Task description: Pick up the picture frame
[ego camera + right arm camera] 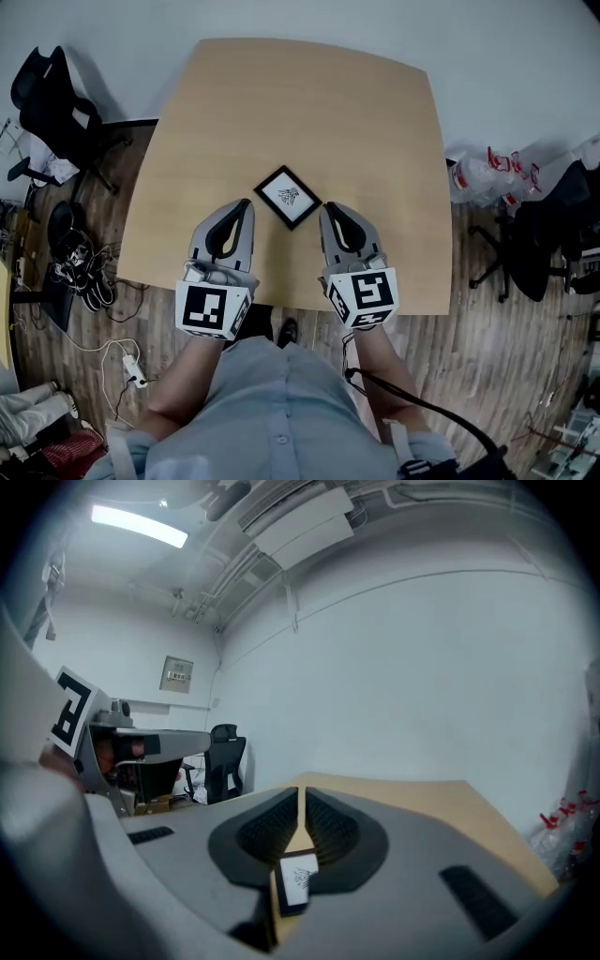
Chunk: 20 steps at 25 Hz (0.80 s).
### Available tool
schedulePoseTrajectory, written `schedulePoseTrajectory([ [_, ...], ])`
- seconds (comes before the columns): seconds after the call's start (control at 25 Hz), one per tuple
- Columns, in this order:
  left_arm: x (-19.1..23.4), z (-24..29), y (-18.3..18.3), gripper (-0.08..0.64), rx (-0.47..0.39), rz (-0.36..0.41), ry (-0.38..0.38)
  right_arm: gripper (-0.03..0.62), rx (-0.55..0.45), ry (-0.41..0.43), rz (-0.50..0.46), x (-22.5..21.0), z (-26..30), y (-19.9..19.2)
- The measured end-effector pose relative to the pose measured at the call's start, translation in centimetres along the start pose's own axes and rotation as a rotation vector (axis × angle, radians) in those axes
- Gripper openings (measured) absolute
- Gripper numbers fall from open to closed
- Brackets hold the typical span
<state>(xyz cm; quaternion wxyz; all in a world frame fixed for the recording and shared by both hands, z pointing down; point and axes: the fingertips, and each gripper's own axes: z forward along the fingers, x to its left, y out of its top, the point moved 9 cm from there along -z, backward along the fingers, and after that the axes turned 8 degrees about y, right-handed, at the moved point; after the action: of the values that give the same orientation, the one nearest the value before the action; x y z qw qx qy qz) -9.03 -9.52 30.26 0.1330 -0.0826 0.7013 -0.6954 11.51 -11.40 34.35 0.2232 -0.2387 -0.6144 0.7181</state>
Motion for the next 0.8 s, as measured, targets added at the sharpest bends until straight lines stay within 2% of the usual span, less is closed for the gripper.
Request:
schedulePoseTrajectory([
  [0.24,0.5,1.6,-2.5,0.0,0.086,-0.029,-0.034,0.064,0.085,0.018,0.02,-0.1,2.0,-1.9],
  [0.36,0.4,2.6,-2.9,0.0,0.116,-0.085,-0.032,0.091,0.113,0.032,0.04,-0.4,2.8,-2.8],
  [0.48,0.8,3.3,-3.5,0.0,0.146,-0.108,-0.034,0.126,0.14,0.048,0.061,-0.5,3.6,-3.9],
  [0.8,2.2,4.6,-6.1,0.0,0.213,-0.099,-0.062,0.281,0.253,0.107,0.086,-0.4,5.7,-7.1],
])
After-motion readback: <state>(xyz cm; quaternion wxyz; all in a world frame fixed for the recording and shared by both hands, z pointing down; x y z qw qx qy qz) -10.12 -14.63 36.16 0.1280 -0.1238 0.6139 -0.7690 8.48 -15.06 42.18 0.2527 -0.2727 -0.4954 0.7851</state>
